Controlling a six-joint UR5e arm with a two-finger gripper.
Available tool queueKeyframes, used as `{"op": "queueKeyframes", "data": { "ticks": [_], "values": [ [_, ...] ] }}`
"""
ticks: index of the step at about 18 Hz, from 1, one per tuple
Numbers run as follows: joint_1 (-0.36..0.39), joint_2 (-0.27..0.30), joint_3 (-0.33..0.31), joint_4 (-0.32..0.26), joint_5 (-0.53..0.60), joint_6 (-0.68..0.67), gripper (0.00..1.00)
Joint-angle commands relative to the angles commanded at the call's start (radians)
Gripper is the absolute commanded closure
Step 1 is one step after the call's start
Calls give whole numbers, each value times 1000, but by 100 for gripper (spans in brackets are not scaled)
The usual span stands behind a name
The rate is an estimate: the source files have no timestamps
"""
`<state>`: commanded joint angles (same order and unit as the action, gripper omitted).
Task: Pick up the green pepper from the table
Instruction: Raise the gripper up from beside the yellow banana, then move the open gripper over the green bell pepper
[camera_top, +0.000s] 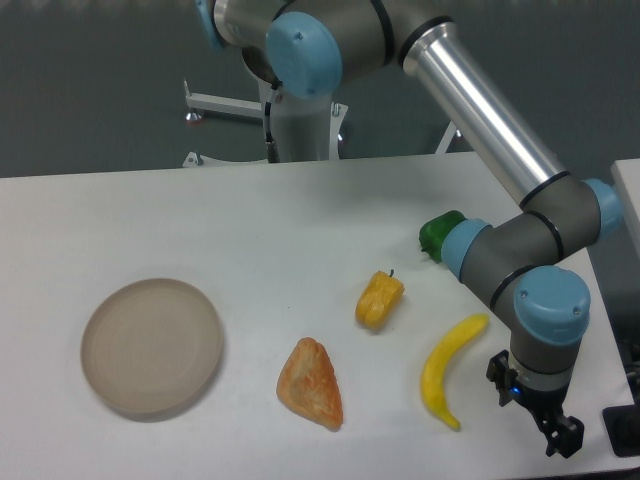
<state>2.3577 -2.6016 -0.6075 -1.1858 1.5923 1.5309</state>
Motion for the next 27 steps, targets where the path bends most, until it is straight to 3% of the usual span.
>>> {"op": "queueKeyframes", "data": {
  "ticks": [5,10,14,22,27],
  "values": [
    [0,2,3,-2,-8,-8,0],
    [8,76,-75,-35,-6,-14,0],
    [35,198,-219,-72,-8,-17,0],
    [126,449,-572,-87,-46,0,0],
    [173,570,-771,-87,-48,54,0]
  ]
}}
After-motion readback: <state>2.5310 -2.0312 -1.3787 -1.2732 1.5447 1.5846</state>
